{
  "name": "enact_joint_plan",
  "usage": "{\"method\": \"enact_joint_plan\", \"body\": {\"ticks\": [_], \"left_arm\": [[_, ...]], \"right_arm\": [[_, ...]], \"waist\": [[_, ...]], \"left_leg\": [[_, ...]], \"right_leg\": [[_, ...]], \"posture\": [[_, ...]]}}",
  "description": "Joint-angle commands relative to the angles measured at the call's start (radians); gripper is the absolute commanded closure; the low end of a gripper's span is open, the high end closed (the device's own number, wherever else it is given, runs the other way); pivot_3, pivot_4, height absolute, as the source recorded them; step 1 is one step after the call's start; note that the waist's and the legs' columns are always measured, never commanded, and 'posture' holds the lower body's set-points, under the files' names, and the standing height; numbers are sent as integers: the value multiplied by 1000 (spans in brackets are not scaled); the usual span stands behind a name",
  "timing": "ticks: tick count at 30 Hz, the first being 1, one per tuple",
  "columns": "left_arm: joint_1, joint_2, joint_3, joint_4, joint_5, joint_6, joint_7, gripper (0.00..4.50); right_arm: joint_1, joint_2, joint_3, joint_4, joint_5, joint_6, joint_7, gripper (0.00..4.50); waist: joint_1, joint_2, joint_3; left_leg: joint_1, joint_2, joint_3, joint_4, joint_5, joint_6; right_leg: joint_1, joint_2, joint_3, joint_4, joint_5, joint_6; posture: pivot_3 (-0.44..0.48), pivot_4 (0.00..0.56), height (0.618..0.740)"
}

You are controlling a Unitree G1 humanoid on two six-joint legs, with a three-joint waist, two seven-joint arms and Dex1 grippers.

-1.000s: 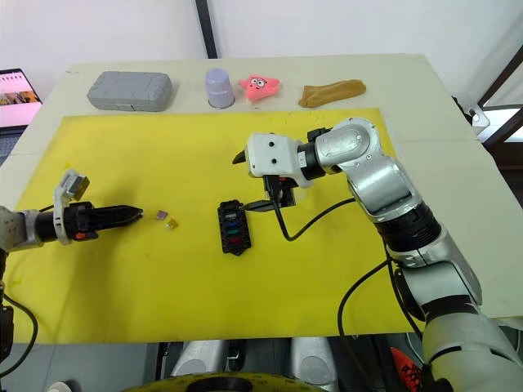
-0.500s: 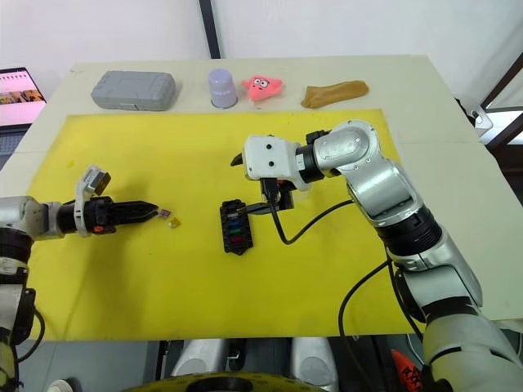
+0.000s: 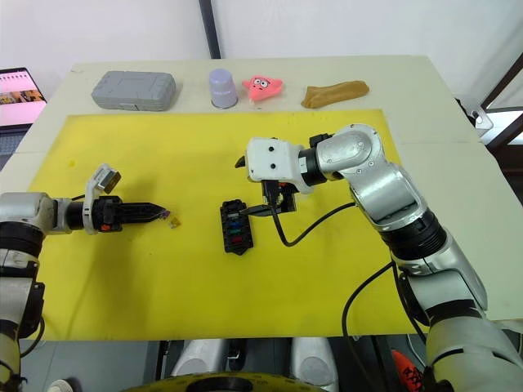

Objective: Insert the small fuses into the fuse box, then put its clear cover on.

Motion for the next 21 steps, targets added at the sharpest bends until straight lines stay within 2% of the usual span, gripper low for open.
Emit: {"method": "enact_joint_plan", "body": {"ticks": [1, 2, 14, 15, 17, 21], "left_arm": [[-4, -18, -17, 18, 26, -16, 3, 2704], [-3, -18, -15, 23, 31, -22, 7, 3053], [5, -10, 12, 83, 52, -67, 31, 3053], [7, -10, 14, 85, 52, -69, 34, 3625], [16, -7, 14, 84, 52, -76, 34, 4367], [35, -5, 13, 80, 57, -90, 36, 4448]], "right_arm": [[-8, -10, -22, -38, 5, 0, -8, 0], [-8, -11, -23, -39, 5, 0, -7, 0], [-9, -10, -17, -35, 6, -7, -5, 0], [-10, -9, -16, -33, 6, -8, -5, 0], [-12, -8, -14, -30, 5, -11, -3, 0], [-14, -6, -12, -29, 5, -12, -2, 0]], "waist": [[0, 0, 0], [-1, 0, 0], [-4, 0, 0], [-4, 0, 0], [-5, 0, 0], [-5, 0, 0]], "left_leg": [[0, 0, 0, 0, 0, 0], [0, 0, 0, 0, 0, 0], [1, 0, 0, 0, 0, 0], [1, 1, 0, 0, 0, 0], [1, 1, 0, 0, 0, 0], [1, 1, 0, 0, 0, 0]], "right_leg": [[0, 0, 0, 0, 0, 0], [0, 0, 0, 0, 0, 0], [0, 0, 0, 0, 0, 0], [0, 1, 0, 1, 0, 0], [0, 1, 0, 1, 0, 0], [0, 1, 0, 1, 0, 0]], "posture": [[0, 150, 731], [0, 150, 731], [0, 150, 731], [0, 150, 731], [0, 150, 731], [0, 150, 731]]}}
